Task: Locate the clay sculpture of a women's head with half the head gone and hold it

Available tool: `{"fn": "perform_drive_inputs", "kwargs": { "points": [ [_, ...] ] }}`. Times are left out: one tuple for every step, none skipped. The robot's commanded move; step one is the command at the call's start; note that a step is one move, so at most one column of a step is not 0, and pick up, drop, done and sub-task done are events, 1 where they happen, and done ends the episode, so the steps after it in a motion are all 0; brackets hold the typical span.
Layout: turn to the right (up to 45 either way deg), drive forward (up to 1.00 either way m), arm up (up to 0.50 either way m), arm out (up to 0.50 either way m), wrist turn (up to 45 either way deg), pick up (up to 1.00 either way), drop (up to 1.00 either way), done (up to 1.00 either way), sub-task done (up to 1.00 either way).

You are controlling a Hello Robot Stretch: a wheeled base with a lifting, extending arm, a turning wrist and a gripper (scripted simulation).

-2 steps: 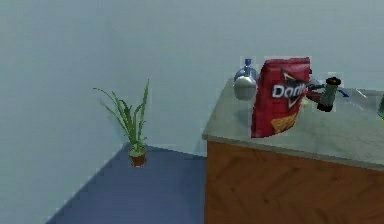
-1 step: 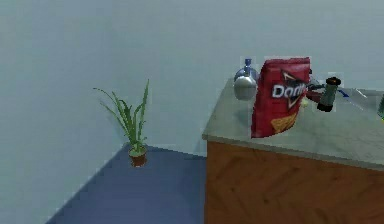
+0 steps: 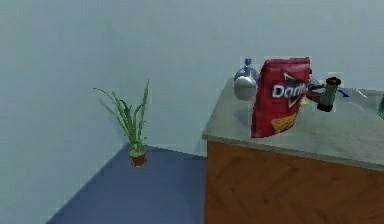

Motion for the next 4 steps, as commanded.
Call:
{"fn": "perform_drive_inputs", "kwargs": {
  "points": [
    [0.0, 0.0, 0.0, 0.0, 45.0, 0.0, 0.0, 0.0, 0.0],
    [0.0, 0.0, 0.0, 0.0, 45.0, 0.0, 0.0, 0.0, 0.0],
    [0.0, 0.0, 0.0, 0.0, 45.0, 0.0, 0.0, 0.0, 0.0],
    [0.0, 0.0, 0.0, 0.0, 3.0, 0.0, 0.0, 0.0, 0.0]
  ]
}}
